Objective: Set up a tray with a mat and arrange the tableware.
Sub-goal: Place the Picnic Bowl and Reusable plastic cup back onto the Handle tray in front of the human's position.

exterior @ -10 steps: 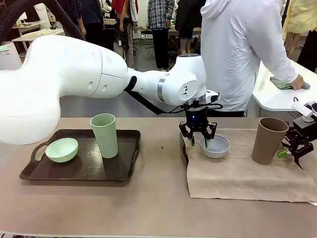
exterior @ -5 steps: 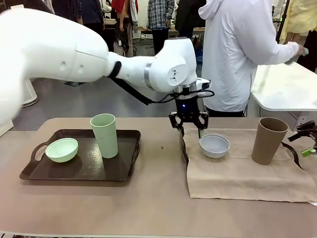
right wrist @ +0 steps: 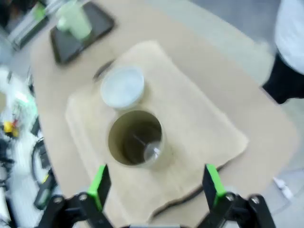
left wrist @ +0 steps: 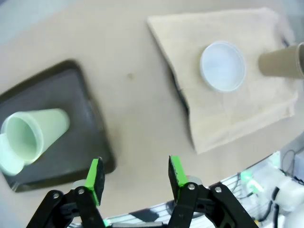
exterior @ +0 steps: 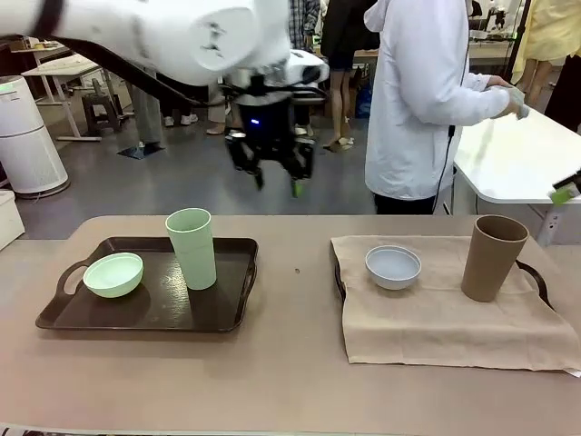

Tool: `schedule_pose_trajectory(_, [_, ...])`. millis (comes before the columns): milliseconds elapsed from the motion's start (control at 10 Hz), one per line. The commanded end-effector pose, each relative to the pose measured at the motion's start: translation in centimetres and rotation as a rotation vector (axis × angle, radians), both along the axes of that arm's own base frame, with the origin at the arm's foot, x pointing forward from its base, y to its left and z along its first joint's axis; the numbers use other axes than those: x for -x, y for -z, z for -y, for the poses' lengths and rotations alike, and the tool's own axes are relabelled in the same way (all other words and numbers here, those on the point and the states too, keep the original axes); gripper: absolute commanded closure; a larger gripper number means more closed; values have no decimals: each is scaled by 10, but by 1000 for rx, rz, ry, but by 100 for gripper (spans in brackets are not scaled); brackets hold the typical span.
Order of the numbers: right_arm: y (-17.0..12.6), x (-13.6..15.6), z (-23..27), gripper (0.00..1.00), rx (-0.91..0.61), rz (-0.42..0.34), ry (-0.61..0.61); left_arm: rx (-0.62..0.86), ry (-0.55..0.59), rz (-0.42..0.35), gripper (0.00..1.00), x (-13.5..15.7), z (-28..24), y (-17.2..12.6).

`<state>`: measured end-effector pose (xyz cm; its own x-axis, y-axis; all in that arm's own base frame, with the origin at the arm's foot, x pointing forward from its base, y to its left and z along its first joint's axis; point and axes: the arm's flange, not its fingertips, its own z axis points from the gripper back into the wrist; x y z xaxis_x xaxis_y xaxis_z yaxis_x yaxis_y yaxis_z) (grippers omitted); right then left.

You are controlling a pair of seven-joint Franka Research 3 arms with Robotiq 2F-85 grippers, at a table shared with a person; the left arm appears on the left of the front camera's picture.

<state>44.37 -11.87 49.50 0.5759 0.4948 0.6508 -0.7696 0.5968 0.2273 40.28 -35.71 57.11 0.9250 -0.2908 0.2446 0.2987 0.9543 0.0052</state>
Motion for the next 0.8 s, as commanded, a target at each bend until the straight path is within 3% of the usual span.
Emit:
schedule_pose_trajectory(0, [-24,31,-34,0,112,-76,194,-83,-40,27,30,55,-55,-17])
schedule_pose_trajectory(200, [-53,72,-24,0,302,-148,373,-72,-107,66,30,107,-101,-41])
schedule_pose_trajectory(300, [-64,88,-19,0,354,-183,421,-38,-143,83,30,125,-119,-50])
schedule_pose_trajectory(400, [-62,96,-15,0,381,-231,387,-13,-222,120,30,134,-126,-50])
schedule_pose_trajectory(500, [-65,69,-19,0,295,-75,387,-75,-126,62,30,110,-101,-50])
schedule_pose_trajectory(700, [-65,69,-19,0,295,-75,387,-75,-126,62,30,110,-101,-50])
